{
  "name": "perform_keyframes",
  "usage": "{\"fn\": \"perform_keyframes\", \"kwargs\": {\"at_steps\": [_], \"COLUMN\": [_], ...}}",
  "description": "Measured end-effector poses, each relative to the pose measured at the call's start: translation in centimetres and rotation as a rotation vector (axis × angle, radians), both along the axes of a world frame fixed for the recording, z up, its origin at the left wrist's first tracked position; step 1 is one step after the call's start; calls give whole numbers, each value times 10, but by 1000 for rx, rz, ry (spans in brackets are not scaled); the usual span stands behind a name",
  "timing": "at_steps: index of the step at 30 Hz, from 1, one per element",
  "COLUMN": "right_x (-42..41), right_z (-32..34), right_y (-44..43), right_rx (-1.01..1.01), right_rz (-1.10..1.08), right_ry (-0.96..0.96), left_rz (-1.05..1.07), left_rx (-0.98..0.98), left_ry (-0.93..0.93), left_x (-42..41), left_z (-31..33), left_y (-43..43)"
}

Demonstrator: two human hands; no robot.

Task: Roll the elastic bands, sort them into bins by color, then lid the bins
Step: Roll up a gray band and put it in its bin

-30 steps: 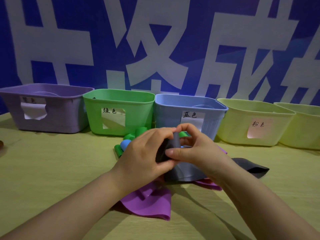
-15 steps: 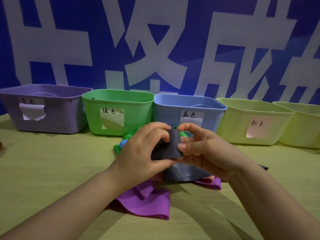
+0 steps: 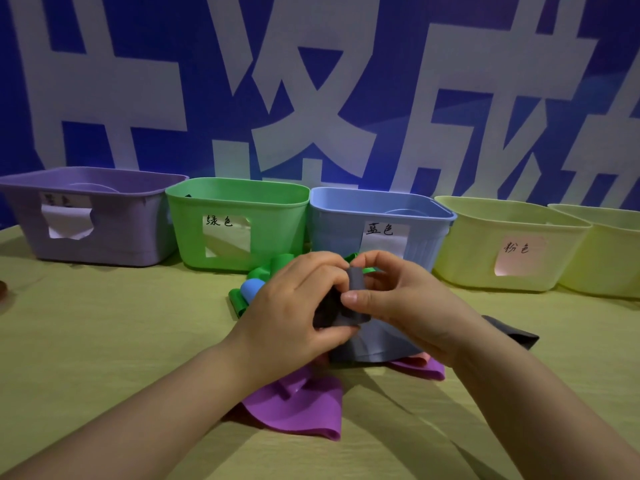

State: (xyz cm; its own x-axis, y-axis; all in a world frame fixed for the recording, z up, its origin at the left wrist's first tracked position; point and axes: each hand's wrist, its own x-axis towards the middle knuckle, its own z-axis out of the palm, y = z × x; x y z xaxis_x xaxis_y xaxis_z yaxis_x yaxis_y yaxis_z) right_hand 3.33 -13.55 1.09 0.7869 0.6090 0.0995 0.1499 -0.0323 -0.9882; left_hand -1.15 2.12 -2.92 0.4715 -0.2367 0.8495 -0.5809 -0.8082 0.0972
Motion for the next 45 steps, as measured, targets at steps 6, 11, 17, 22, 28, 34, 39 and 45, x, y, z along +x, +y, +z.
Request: {"fn": "perform_keyframes", "kwargs": {"at_steps": [6,11,17,22,28,34,39,45], "right_x": [0,3,5,-2,1,3,6,7], "right_z": [3,5,5,3,3,1,0,-6], "right_y": [-5,-8,-9,-4,-3,-4,-3,0], "right_rx": [58,107,147,112,165,169,223,327], "right_rz": [97,141,197,143,85,112,198,275], "right_ry": [115,179,267,160,150,149,182,189], "left_rz": [-59,-14,18,10,-117,-238,-383,-324], "left_rx": [-45,19,20,29,-185,-492,-780,-872], "left_ry": [-10,-47,-87,-65,87,271,414,528], "left_x": [-1,-1,-2,-1,-5,-1,0,1], "left_z": [3,6,6,4,6,1,1,7], "left_y": [2,7,5,3,2,-9,-13,-11]}}
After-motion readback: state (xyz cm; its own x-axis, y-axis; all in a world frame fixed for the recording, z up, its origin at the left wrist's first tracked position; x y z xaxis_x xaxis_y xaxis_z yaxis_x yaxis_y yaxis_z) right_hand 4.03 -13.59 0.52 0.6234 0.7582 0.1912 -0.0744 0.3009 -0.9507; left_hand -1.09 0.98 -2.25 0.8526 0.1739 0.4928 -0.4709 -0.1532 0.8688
